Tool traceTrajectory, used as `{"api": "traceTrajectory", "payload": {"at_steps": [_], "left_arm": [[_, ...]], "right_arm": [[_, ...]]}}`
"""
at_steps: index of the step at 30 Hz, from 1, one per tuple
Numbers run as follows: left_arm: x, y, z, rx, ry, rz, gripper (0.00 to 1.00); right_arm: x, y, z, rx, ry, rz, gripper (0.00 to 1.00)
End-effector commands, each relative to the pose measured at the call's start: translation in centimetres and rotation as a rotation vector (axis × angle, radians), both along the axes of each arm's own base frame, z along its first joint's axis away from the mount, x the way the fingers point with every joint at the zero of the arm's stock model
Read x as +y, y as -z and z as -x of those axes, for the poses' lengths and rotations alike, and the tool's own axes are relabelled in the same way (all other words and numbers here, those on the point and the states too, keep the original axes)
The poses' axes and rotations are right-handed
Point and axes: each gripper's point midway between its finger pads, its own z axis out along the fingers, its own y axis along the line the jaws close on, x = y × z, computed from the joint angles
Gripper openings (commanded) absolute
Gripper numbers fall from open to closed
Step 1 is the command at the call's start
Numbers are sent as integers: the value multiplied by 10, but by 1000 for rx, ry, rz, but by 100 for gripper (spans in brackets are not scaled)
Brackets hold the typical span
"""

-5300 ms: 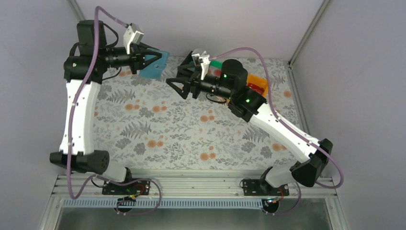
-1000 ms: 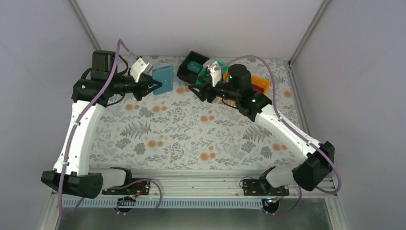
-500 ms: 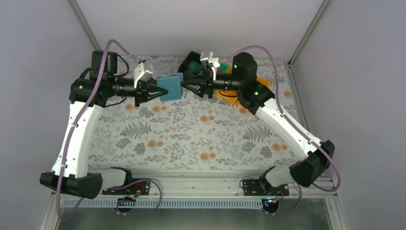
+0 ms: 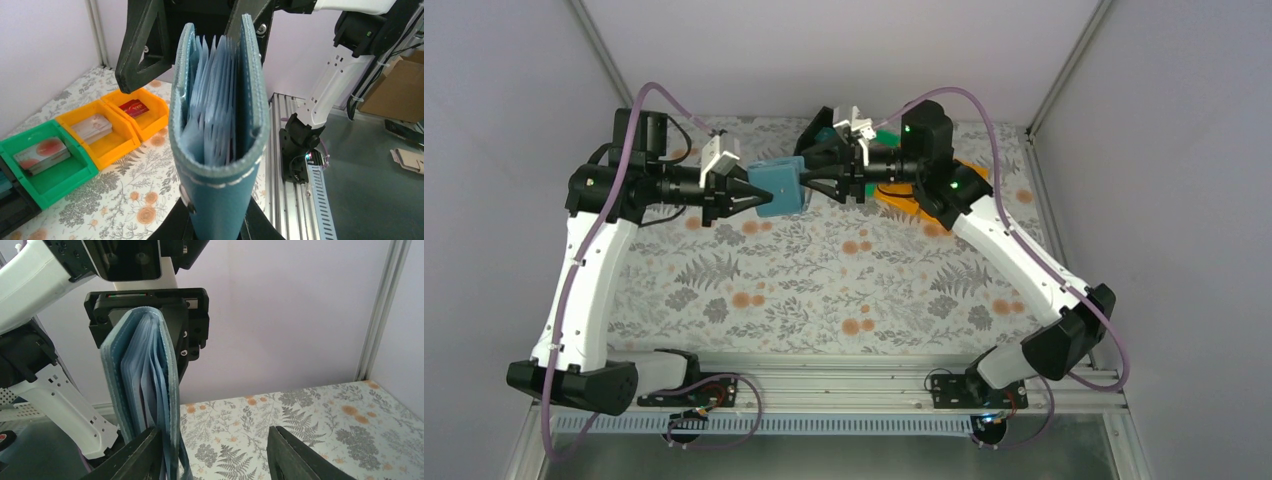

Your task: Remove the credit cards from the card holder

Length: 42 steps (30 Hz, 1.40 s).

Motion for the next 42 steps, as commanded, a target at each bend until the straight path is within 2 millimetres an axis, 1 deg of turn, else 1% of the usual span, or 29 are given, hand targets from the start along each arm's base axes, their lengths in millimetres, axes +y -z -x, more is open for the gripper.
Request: {"api": "traceTrajectory", "payload": {"at_steps": [1, 3, 6, 8, 9, 10, 11, 12, 13, 14, 15, 16, 17, 18, 20, 22, 25, 27, 29, 31, 33, 36, 37, 39, 41, 42], "left_arm": [[-6, -12, 4, -34, 55, 46, 2], [-6, -13, 3, -38, 61, 46, 2], [-6, -10, -2, -34, 51, 35, 2], [-6, -9, -4, -31, 45, 31, 3], [-6, -9, -7, -27, 35, 27, 8], [-5, -8, -12, -32, 13, 16, 19], [-4, -6, -20, -29, -24, 1, 32], [-1, -2, -31, -30, -88, -27, 47], [4, 3, -48, -25, -174, -56, 66], [11, 9, -64, -17, -264, -88, 81], [18, 18, -81, -9, -347, -122, 92], [24, 26, -93, 0, -409, -153, 97], [28, 33, -101, 14, -445, -176, 100], [29, 37, -105, 21, -457, -186, 100], [26, 40, -102, 35, -434, -177, 100], [22, 45, -100, 55, -407, -162, 100], [20, 48, -102, 67, -400, -158, 100], [16, 47, -99, 74, -371, -142, 100], [10, 48, -95, 102, -321, -123, 100], [7, 49, -95, 127, -302, -113, 100], [7, 46, -96, 122, -298, -112, 100], [4, 36, -91, 108, -273, -95, 100], [5, 34, -93, 105, -285, -97, 100], [12, 35, -103, 91, -356, -123, 100], [23, 36, -119, 71, -460, -161, 100], [25, 36, -123, 68, -480, -165, 100]], "right_arm": [[21, 3, 30, -30, -122, 28, 51], [23, 1, 34, -36, -135, 12, 35], [21, 0, 40, -35, -156, 2, 22], [21, 2, 41, -19, -162, 1, 7], [21, 4, 41, -4, -162, 2, 4], [20, 5, 41, 11, -155, -1, 4], [18, 5, 38, 32, -135, -7, 4], [16, 6, 35, 57, -111, -12, 4], [15, 6, 29, 94, -77, -17, 4], [16, 6, 19, 143, -21, -18, 4], [16, 8, 6, 198, 53, -17, 4], [17, 9, -4, 255, 107, -18, 4], [17, 12, -10, 298, 138, -24, 4], [17, 15, -15, 340, 171, -34, 4], [15, 22, -26, 407, 252, -50, 4], [13, 24, -34, 447, 326, -66, 4], [12, 26, -44, 488, 448, -83, 4], [11, 24, -47, 495, 496, -101, 4], [10, 19, -48, 486, 519, -111, 4], [10, 16, -49, 476, 529, -107, 4], [11, 14, -49, 470, 539, -92, 4], [9, 15, -53, 457, 575, -78, 4], [10, 13, -52, 451, 563, -81, 4], [13, 8, -47, 440, 533, -76, 4], [13, 7, -50, 434, 547, -58, 4], [11, 6, -53, 431, 568, -57, 4]]}}
